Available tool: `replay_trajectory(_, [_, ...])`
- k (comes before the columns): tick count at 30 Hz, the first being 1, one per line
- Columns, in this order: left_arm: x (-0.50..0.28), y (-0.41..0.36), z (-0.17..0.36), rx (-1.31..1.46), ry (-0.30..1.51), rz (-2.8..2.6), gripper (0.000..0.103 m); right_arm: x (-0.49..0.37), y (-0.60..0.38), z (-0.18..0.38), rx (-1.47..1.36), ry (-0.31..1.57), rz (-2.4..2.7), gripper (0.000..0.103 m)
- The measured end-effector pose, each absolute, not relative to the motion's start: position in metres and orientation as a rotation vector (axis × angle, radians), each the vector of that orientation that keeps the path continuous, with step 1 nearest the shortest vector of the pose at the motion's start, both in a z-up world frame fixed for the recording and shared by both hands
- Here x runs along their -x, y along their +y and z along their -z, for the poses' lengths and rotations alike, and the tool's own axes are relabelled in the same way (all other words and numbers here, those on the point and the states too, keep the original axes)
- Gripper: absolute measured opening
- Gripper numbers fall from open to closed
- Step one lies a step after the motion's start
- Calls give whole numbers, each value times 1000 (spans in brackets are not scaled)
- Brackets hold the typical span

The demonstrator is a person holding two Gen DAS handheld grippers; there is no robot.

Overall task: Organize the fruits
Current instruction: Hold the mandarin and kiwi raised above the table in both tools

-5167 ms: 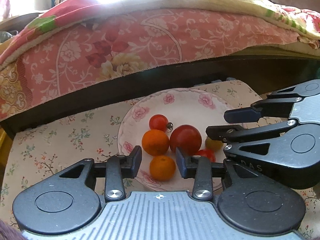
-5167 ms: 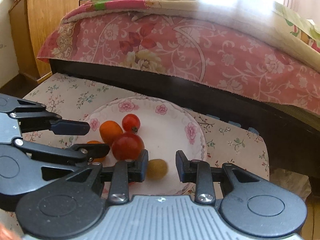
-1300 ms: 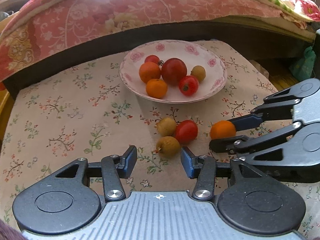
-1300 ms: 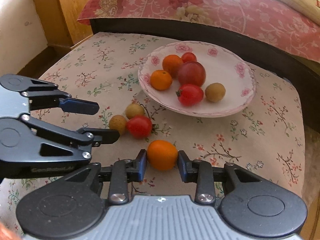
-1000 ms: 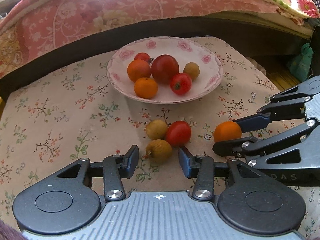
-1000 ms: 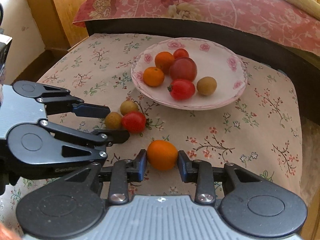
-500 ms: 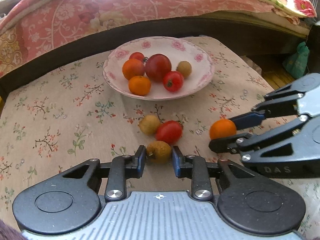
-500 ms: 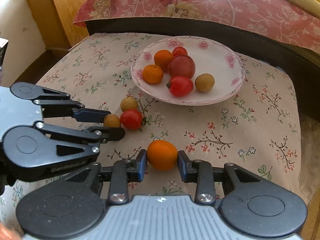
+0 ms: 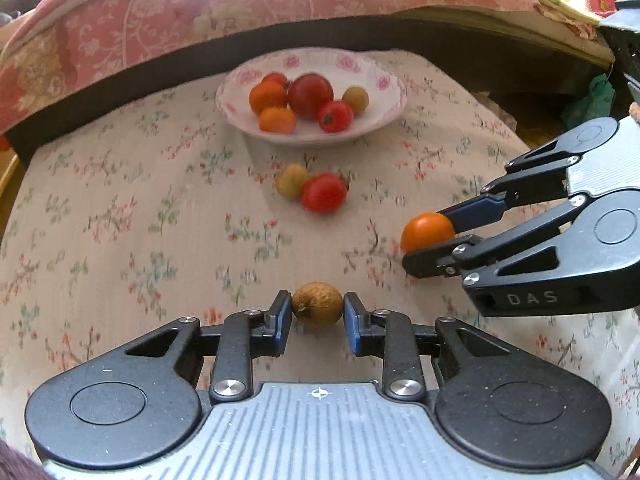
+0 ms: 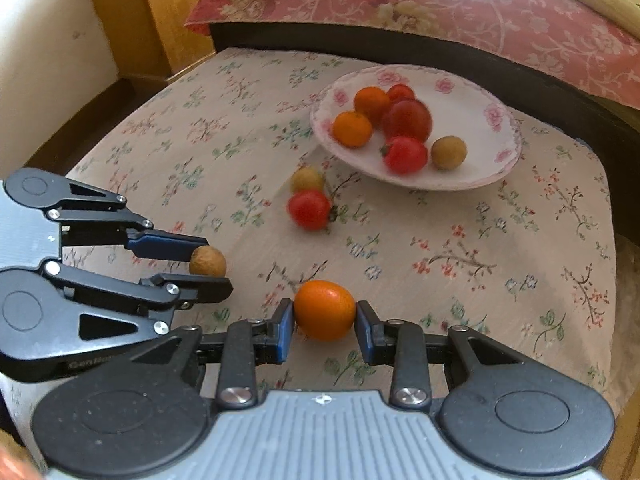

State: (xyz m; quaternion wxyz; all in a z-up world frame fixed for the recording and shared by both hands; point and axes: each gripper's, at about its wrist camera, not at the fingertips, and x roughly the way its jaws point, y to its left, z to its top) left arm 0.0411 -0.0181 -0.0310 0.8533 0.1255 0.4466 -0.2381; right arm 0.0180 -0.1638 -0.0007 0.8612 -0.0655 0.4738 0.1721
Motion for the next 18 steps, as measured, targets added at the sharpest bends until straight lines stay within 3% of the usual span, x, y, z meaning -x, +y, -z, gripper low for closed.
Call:
replay_trajectory(16, [-31,-19,36,-313,899,522,42,-4,-160,5,170,983,-396,39])
replay_trajectory(18, [-31,-18,36,-317,897,519,48,-4,-160,5,174,981,-396,40])
